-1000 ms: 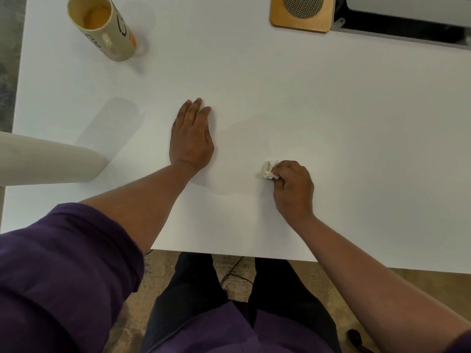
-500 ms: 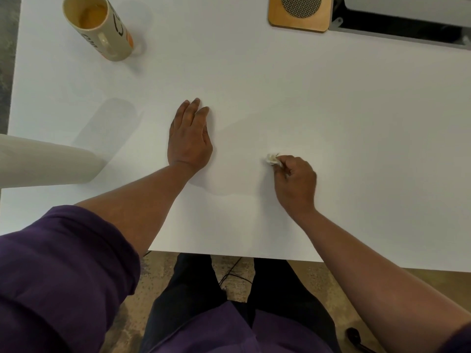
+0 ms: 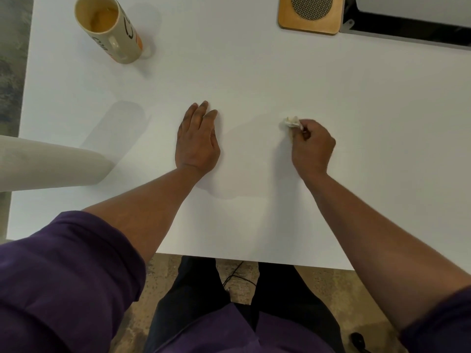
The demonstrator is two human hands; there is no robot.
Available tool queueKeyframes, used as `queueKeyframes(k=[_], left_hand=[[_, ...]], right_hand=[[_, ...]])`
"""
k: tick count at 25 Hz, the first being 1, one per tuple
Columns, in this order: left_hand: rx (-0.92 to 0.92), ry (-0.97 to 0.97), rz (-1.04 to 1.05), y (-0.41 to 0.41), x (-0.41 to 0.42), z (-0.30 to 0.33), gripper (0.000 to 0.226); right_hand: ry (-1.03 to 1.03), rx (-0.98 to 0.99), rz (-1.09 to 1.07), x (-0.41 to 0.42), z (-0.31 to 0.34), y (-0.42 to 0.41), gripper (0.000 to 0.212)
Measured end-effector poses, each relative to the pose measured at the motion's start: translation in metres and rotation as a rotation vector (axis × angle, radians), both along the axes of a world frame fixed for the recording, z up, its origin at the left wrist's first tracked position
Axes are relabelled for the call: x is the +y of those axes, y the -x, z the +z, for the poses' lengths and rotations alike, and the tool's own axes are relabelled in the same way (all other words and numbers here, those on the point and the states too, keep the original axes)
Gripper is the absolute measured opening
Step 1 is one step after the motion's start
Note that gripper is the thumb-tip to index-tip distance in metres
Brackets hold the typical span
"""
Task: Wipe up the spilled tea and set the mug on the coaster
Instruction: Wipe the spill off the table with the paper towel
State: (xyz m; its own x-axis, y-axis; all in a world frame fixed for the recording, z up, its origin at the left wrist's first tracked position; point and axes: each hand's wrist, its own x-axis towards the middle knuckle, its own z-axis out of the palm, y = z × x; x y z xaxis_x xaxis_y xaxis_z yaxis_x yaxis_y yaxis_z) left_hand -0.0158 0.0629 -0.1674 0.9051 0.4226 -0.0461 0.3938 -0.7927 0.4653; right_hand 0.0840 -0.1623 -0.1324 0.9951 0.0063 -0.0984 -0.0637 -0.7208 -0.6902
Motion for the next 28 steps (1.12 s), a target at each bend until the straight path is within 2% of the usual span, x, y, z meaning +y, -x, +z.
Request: queueKeyframes(k=[5, 8, 14, 18, 20, 21, 23, 25, 26, 28], left_hand=[[-0.007, -0.004, 0.0, -0.001, 0.0, 0.0, 0.041], [0.001, 0.0, -0.003, 0.0, 0.001, -0.001, 0.042], [-0.012, 0.0, -0.008, 0.0, 0.002, -0.002, 0.042], [-0.018, -0.006, -0.01, 0.0, 0.002, -0.004, 0.042], [-0.02, -0.005, -0.007, 0.001, 0.002, -0.004, 0.043], [-0.019, -0.004, -0.007, 0.001, 0.002, -0.004, 0.043], [-0.015, -0.003, -0.005, 0.001, 0.002, -0.005, 0.044], [-0.011, 0.002, -0.002, 0.001, 0.002, -0.005, 0.044], [-0.013, 0.004, -0.002, 0.001, 0.002, -0.005, 0.043], [-0.019, 0.003, -0.004, 0.002, 0.001, -0.005, 0.043]], right_hand=[[-0.04, 0.01, 0.264, 0.059, 0.001, -0.02, 0.022], [-0.032, -0.018, 0.555, 0.073, -0.001, -0.007, 0.03], [0.057, 0.017, 1.122, 0.034, 0.002, 0.014, 0.038], [0.23, 0.169, 1.336, -0.006, 0.018, 0.012, 0.045], [0.333, 0.228, 1.288, -0.024, 0.027, -0.003, 0.037], [0.349, 0.26, 1.194, -0.031, 0.032, -0.011, 0.034], [0.203, 0.405, 0.891, -0.039, 0.043, -0.023, 0.025], [-0.105, 0.621, 0.574, -0.036, 0.049, -0.025, 0.02], [-0.185, 0.68, 0.446, -0.032, 0.047, -0.023, 0.021], [-0.146, 0.677, 0.24, -0.024, 0.037, -0.018, 0.023]])
